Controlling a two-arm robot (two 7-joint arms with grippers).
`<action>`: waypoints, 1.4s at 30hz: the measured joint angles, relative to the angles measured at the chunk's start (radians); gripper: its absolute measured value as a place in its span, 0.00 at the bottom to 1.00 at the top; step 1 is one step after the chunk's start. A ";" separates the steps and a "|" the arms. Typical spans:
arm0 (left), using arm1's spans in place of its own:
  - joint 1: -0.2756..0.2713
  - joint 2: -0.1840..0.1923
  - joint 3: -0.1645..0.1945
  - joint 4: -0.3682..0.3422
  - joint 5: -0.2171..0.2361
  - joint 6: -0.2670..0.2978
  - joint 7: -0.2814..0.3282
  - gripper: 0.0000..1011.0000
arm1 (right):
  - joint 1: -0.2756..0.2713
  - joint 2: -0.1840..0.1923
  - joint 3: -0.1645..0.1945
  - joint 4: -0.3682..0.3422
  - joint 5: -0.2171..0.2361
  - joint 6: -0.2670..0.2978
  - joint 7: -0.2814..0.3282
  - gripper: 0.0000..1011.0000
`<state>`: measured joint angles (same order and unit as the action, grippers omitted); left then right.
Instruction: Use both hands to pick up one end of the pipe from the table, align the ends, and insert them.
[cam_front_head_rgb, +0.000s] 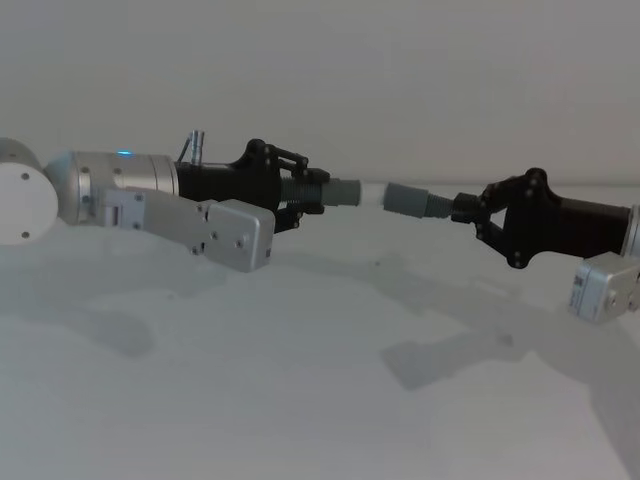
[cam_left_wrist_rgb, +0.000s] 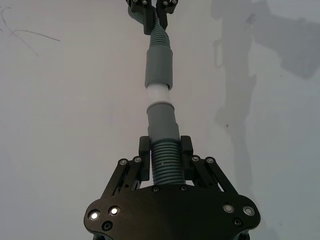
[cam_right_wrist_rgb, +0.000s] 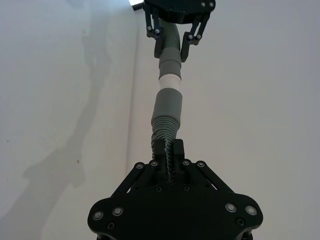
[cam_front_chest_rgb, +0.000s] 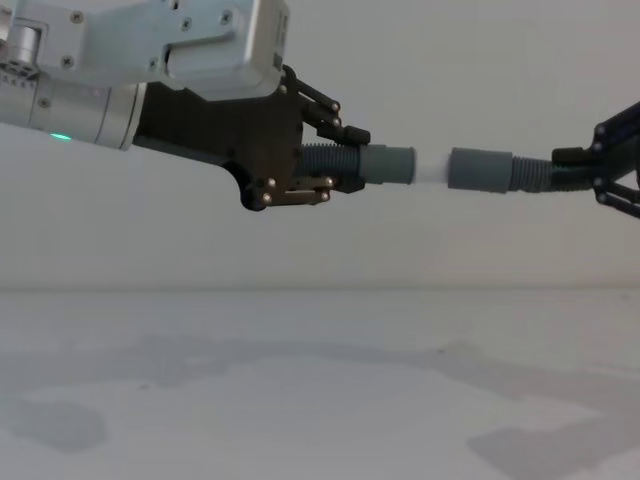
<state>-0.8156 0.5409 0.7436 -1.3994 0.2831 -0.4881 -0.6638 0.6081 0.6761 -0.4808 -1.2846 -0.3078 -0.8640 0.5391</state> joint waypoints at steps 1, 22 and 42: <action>0.000 0.000 0.000 0.000 0.000 0.000 0.000 0.33 | 0.000 0.000 -0.001 -0.001 -0.001 0.001 -0.001 0.07; 0.000 0.000 0.000 0.000 0.000 0.000 0.000 0.33 | 0.003 0.000 -0.013 -0.003 -0.013 0.029 -0.019 0.07; 0.000 0.000 0.000 0.000 0.000 0.000 0.000 0.33 | 0.018 -0.008 -0.019 0.015 -0.018 0.026 -0.043 0.07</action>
<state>-0.8156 0.5413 0.7435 -1.3995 0.2831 -0.4884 -0.6637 0.6264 0.6685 -0.5002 -1.2696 -0.3258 -0.8381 0.4961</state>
